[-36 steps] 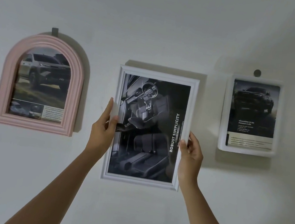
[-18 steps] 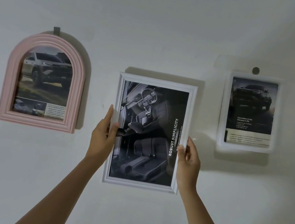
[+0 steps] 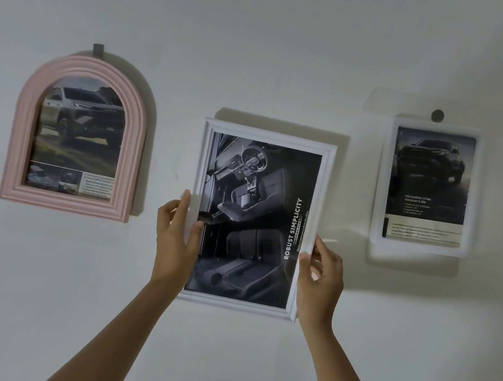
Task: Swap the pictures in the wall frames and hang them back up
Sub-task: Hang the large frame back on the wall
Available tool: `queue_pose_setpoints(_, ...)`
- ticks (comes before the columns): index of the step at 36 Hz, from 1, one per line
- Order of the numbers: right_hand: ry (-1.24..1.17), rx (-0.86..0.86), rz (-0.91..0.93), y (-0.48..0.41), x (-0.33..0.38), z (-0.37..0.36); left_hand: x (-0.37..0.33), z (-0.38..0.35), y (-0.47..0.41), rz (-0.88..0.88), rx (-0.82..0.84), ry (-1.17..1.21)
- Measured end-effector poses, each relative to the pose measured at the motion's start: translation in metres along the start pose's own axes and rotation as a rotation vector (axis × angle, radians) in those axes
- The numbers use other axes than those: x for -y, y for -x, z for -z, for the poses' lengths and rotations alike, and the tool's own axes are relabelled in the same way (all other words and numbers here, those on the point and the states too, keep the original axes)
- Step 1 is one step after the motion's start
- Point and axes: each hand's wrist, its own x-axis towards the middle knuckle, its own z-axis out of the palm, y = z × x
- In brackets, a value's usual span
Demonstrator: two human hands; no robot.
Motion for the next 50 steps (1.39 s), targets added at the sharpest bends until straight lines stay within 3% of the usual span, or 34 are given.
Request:
queue_pose_setpoints(30, 0.009, 0.043, -0.044, 0.001, 0.003, 0.007, 0.007, 0.012, 0.022, 0.056, 0.098, -0.056)
queue_pose_setpoints(43, 0.249, 0.229, -0.138, 0.023, 0.027, 0.055, -0.007, 0.043, 0.073, 0.090, 0.202, -0.272)
queue_pose_setpoints(50, 0.504, 0.402, -0.306, 0.091, -0.006, 0.130, 0.004, 0.048, 0.167, 0.228, 0.429, -0.304)
